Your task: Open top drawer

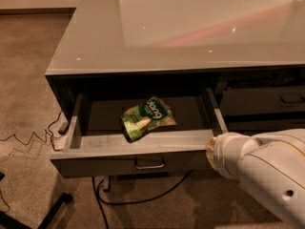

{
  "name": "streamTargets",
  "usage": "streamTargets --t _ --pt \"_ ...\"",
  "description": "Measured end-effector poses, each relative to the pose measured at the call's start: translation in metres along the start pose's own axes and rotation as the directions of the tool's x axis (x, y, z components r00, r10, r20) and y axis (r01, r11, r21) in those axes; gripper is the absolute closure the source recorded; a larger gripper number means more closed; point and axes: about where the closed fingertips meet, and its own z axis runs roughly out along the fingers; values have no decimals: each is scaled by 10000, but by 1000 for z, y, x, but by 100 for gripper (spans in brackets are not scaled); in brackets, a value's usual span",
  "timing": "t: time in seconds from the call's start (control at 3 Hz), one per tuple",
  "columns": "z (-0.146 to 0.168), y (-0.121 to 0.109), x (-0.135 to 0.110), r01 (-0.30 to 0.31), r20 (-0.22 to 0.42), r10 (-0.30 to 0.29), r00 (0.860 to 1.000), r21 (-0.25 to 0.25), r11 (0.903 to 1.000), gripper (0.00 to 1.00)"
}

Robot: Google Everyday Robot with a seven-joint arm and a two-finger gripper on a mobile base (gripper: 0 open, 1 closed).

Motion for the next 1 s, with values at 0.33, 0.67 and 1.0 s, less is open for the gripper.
streamTargets --t 0.33,0.67,1.0 --pt "-11 -27 -16 317 201 -336 9992 889 9955 12" --pt "-14 -45 -28 521 378 -578 9976 1390 9889 0" --pt "-6 -57 -33 640 389 -703 9968 1442 9875 0"
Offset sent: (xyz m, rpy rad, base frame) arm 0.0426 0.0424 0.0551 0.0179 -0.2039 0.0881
